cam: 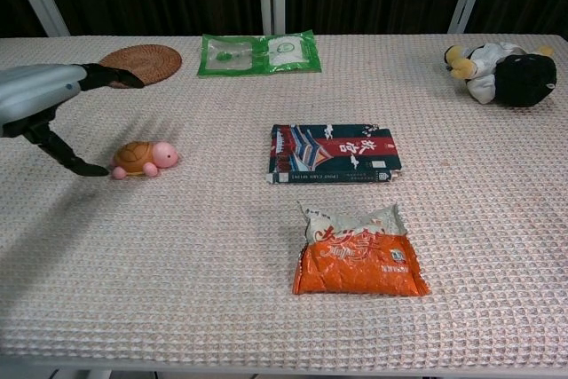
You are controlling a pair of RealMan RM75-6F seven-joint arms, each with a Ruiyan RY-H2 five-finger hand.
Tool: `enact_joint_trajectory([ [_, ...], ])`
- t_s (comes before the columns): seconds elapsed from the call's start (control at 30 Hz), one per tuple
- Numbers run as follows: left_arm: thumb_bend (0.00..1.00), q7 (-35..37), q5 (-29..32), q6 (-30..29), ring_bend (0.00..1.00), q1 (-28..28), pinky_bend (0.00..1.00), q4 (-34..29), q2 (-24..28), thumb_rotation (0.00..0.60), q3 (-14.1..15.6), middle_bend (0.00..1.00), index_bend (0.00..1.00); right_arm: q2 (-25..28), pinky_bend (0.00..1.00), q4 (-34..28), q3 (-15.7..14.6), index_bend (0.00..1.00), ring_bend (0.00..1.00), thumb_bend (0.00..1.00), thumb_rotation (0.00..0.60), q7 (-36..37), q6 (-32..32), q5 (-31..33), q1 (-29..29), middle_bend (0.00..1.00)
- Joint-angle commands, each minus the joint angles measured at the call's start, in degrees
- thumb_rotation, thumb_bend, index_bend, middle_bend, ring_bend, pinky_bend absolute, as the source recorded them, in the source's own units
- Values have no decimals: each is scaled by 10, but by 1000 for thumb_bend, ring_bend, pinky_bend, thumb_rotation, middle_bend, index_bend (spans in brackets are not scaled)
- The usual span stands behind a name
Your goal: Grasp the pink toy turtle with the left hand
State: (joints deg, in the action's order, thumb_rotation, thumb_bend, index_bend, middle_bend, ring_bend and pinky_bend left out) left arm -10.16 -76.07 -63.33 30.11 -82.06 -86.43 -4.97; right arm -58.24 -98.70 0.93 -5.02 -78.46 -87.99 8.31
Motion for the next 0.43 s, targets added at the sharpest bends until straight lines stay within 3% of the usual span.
enact_joint_trajectory([
  [0.03,53,39,-65,-118,0,-79,17,-35,78,600,45,65,114,-1,0,-4,2,0,0,332,600,-5,-2,-1,1,13],
  [0.27,83,157,-122,-272,0,-213,19,35,129,600,119,65,114,-19,0,7,3,0,0,331,600,-10,16,14,7,9],
  [0.43,87,196,-129,-317,0,-250,18,93,116,600,115,75,115,-32,0,8,1,0,0,331,600,-22,25,10,14,4],
])
